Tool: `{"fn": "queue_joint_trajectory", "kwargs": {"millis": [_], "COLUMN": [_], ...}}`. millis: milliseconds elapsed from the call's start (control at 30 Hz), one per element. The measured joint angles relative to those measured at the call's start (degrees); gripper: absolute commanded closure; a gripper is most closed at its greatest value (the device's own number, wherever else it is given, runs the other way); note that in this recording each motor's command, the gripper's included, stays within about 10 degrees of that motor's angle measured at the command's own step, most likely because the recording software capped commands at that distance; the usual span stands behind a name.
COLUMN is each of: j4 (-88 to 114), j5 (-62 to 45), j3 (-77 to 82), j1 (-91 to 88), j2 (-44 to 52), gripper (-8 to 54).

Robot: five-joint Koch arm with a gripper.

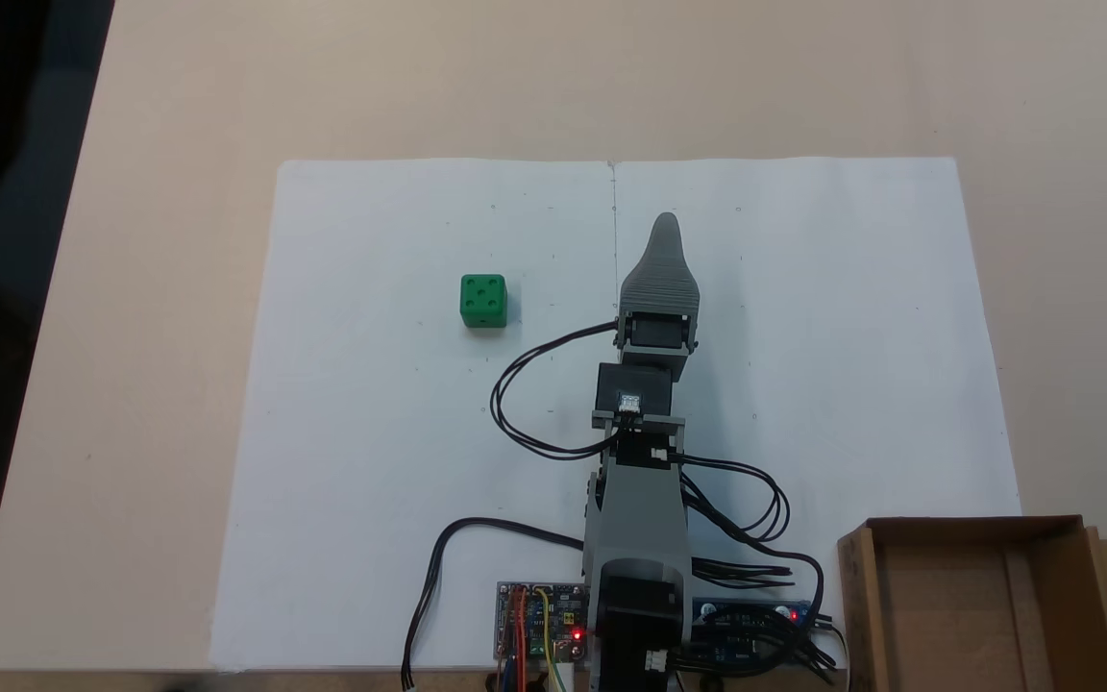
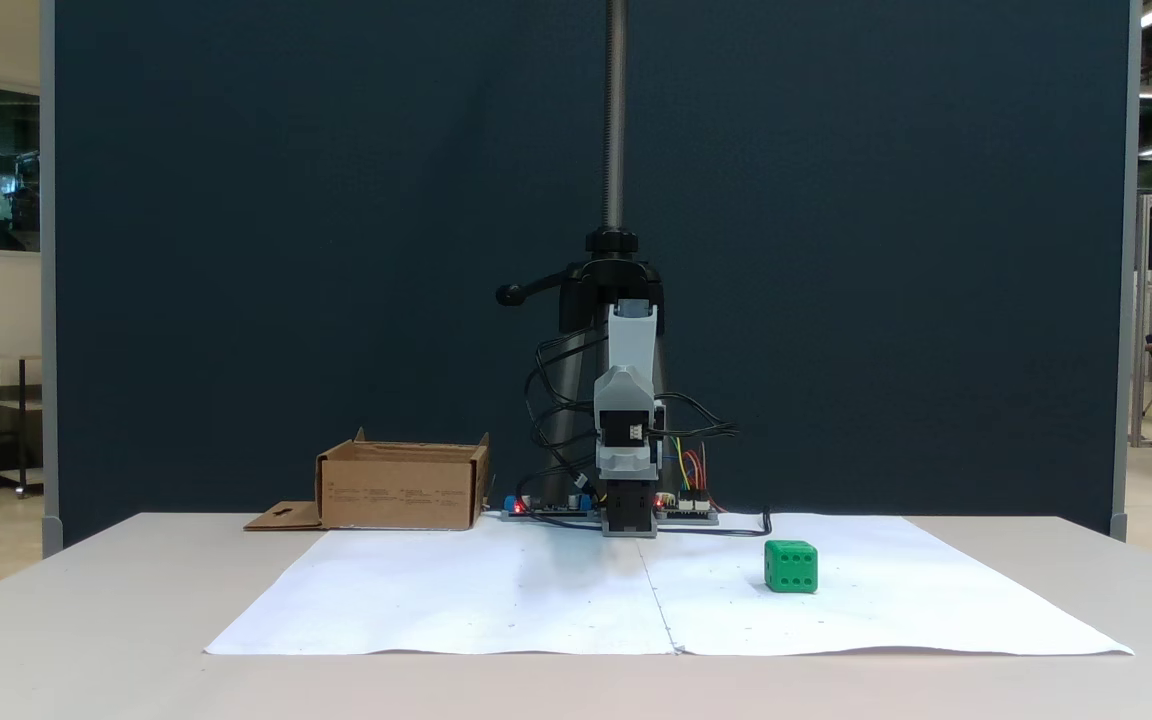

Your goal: Grasp a green dice and put it in the bin.

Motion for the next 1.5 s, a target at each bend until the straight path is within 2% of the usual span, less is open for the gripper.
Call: {"fn": "queue_joint_trajectory", "kwargs": {"millis": [1500], "j4": [-0.53], "j5": [-0.26], "j3": [0.00], "j1": [-4.13], "j2": [0.00], "gripper": [0.5]}}
